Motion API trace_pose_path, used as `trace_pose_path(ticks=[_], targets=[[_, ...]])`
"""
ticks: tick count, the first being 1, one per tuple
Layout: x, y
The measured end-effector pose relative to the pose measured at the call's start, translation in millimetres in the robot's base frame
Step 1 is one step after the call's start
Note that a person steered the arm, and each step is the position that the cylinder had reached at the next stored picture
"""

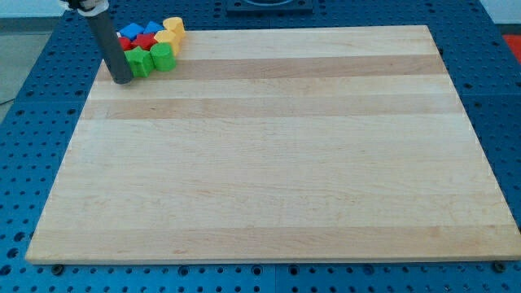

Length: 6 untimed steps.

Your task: Point at the blue cube

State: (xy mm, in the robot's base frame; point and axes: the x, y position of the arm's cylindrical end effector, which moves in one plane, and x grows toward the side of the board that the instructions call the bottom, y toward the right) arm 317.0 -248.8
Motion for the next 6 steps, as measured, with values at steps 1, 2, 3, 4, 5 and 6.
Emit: trace_pose_path(ticks=[1, 2, 3, 4, 5, 6], targets=[[0.0, 0.0], [17.5, 0.8], [53.7, -28.7], [53.3, -54.6], [49.8, -56.0], [42.0, -56.2]])
